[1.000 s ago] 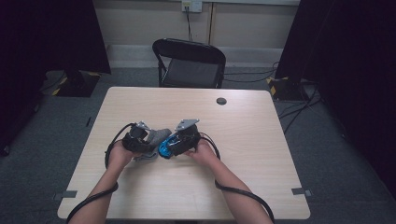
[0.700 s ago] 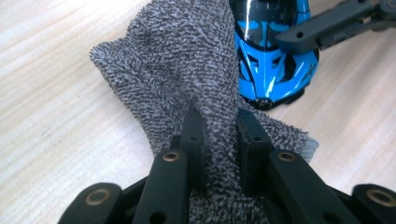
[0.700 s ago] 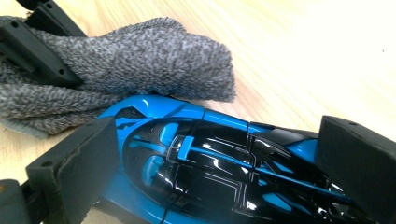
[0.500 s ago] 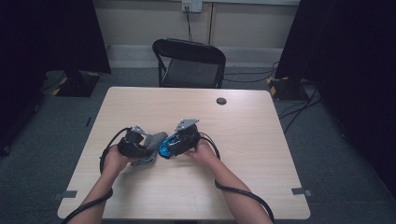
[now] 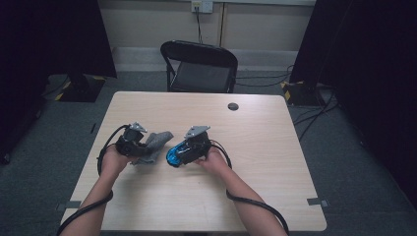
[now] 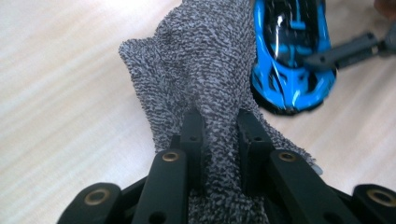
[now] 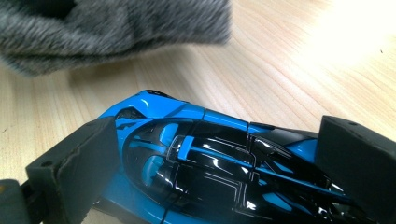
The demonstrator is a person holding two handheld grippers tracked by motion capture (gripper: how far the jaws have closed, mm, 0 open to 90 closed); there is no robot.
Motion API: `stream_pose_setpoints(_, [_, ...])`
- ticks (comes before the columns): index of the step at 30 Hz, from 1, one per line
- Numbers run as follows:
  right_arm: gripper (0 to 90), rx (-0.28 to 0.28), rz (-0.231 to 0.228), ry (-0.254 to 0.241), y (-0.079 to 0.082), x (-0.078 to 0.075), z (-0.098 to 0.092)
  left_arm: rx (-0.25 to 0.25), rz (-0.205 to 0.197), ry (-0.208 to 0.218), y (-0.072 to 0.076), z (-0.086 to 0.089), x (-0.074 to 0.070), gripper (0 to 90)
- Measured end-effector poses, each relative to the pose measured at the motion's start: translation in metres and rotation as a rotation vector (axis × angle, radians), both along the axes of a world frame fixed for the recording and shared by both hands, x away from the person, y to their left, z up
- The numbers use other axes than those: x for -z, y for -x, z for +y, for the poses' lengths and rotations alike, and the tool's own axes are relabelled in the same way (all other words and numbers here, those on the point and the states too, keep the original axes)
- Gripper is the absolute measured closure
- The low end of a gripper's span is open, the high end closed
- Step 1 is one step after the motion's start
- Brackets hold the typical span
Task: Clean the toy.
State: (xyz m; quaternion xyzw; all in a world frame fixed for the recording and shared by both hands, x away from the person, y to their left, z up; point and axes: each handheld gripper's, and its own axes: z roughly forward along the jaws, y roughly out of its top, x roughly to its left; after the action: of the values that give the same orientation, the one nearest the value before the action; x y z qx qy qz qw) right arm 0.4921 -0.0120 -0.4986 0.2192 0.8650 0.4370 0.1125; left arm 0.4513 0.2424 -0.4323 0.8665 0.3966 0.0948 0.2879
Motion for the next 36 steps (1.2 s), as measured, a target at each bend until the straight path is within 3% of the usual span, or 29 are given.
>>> stream_pose_setpoints(6, [0.0,0.003,-0.002,-0.007,0.0,0.001,0.0,-0.023,-0.033,-0.002,-0.019,-0.009,-0.002,75.4])
stream_pose_setpoints(24, [0.0,-0.003,0.001,-0.006,0.0,0.0,-0.001,-0.051,-0.055,0.015,-0.068,-0.045,0.012,75.5])
stream_pose_setpoints(30, [0.0,-0.002,0.002,-0.004,0.0,0.0,-0.001,0.012,-0.054,-0.011,-0.078,-0.07,0.023,75.4])
stream_pose_setpoints(32, [0.0,-0.003,0.001,-0.006,0.0,0.0,-0.001,0.103,-0.059,-0.013,-0.081,-0.081,0.029,75.4])
stream_pose_setpoints(33, [0.0,-0.002,0.0,-0.007,0.0,0.001,-0.001,0.12,-0.067,-0.039,-0.082,-0.085,0.031,75.4])
stream_pose_setpoints(36, [0.0,-0.003,-0.004,-0.009,0.0,0.001,-0.001,0.142,-0.056,-0.056,-0.083,-0.092,0.034,75.5])
